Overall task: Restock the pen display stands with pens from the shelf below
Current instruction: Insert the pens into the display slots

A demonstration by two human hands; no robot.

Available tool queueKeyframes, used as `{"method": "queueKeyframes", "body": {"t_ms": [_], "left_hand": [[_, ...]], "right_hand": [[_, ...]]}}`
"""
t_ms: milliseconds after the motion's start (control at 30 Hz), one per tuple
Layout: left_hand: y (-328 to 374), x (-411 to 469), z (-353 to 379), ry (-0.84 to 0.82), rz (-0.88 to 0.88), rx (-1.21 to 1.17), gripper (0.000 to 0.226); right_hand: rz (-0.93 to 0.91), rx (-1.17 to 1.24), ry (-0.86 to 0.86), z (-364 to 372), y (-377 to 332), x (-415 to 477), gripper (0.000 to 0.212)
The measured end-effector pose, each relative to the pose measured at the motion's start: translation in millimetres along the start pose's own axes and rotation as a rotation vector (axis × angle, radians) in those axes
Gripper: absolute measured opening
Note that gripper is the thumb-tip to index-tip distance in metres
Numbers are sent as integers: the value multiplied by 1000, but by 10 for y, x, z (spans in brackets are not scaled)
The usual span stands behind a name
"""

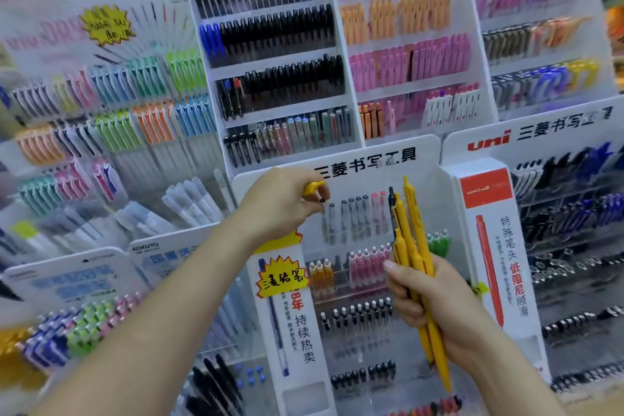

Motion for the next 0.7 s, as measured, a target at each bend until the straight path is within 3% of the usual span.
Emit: {"method": "queueKeyframes", "body": {"t_ms": [367,700], "left_hand": [[127,67,-2,-18,-84,148,7],[84,107,82,-67,-75,229,7]], "right_hand": [[65,137,-181,39,73,58,21],[100,236,-212,-34,157,48,14]]}}
Point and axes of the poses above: each hand's wrist, its own x-axis towards the middle knuckle, its own z-axis out of the palm, y = z × x, the point moved 3 cm from there along x, towards the middle knuckle, and after that the axes turned 14 degrees about -z, right-handed, at the moved point
